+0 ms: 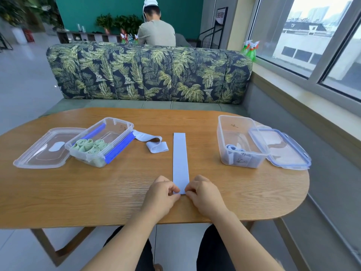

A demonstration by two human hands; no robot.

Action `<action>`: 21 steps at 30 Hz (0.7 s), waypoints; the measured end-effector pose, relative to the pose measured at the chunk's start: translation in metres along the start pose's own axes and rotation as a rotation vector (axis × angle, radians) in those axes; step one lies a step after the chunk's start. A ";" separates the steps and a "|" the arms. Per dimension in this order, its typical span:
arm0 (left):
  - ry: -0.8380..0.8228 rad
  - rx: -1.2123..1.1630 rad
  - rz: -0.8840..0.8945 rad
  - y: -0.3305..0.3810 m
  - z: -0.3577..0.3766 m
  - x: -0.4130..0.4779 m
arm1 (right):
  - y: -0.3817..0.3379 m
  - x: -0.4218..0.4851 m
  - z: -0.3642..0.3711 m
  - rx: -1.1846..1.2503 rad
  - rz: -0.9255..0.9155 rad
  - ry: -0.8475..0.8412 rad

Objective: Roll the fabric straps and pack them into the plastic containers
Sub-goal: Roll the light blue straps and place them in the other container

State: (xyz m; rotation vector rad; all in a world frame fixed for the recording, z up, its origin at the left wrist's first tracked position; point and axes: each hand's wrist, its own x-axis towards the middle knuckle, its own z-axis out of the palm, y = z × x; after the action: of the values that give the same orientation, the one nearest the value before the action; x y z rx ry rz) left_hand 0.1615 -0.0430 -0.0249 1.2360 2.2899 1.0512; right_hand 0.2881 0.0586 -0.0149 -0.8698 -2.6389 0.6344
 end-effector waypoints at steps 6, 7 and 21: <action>-0.086 0.124 0.058 0.004 -0.005 -0.002 | -0.003 0.001 -0.011 -0.139 0.054 -0.164; -0.102 0.139 0.054 0.005 -0.005 -0.003 | -0.004 0.001 -0.014 -0.137 0.081 -0.202; -0.273 0.210 -0.248 0.024 -0.017 0.015 | -0.012 0.017 -0.032 -0.013 0.336 -0.383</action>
State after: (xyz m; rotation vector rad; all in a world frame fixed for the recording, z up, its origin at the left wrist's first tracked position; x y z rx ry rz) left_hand 0.1568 -0.0304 0.0046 1.0576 2.3034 0.5329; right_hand 0.2821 0.0703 0.0204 -1.3287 -2.8496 0.9505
